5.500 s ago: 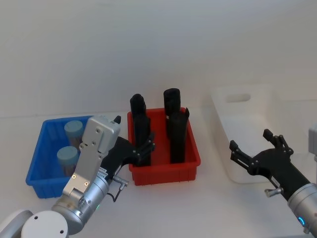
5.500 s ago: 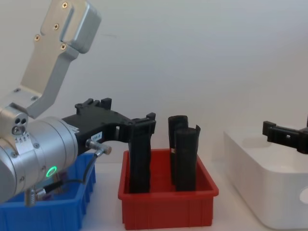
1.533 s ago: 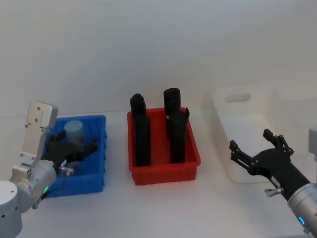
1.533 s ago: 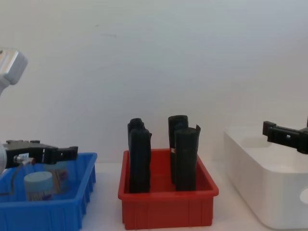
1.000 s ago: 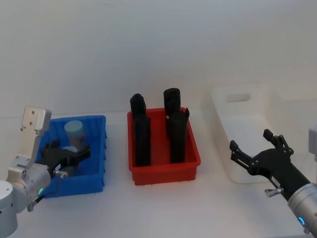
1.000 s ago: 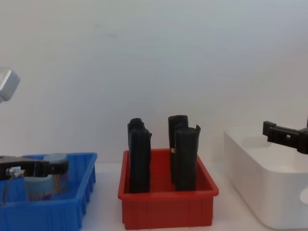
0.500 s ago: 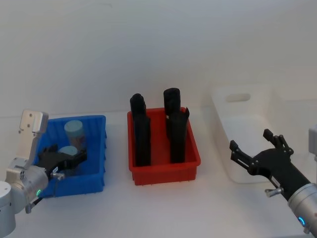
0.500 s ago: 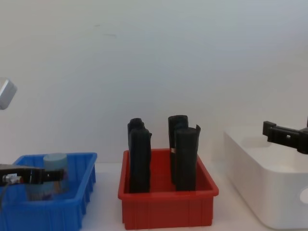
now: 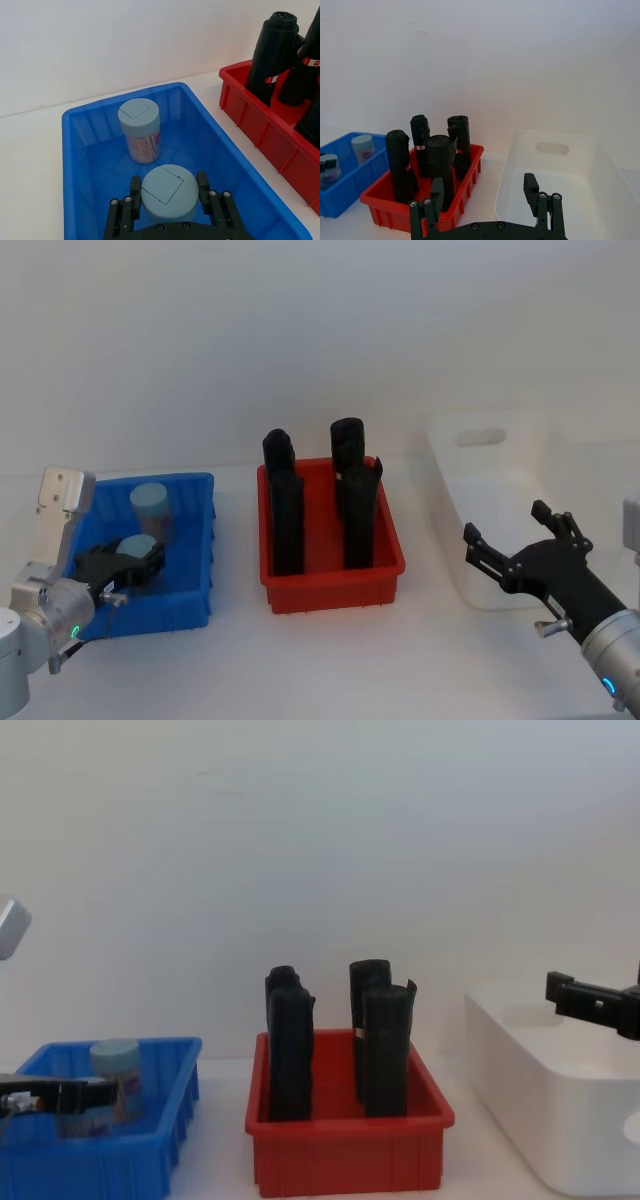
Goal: Pick the cotton swabs from the blue box and place them into the white box.
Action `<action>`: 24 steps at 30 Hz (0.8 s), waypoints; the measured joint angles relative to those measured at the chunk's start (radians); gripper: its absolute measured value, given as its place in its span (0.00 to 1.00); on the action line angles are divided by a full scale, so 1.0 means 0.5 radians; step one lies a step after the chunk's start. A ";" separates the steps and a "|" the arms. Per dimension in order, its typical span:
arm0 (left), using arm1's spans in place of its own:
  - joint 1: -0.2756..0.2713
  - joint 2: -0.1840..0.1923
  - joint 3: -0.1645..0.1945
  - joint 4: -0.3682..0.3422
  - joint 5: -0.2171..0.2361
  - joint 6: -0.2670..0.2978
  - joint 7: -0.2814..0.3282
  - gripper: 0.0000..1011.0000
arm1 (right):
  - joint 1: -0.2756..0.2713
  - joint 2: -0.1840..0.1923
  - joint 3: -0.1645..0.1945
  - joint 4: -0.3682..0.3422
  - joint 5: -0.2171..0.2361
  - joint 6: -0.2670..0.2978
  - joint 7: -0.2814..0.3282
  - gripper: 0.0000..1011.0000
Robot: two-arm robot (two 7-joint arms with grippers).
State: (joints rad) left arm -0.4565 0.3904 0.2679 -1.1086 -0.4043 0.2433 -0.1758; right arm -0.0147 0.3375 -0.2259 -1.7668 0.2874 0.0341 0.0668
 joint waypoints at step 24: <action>0.026 0.038 -0.027 -0.190 0.083 0.004 -0.034 0.66 | 0.000 0.000 0.000 0.000 0.000 0.000 0.000 0.99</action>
State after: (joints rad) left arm -0.4436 0.4093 0.2544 -1.2035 -0.3629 0.2455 -0.1928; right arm -0.0146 0.3375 -0.2258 -1.7668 0.2873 0.0341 0.0667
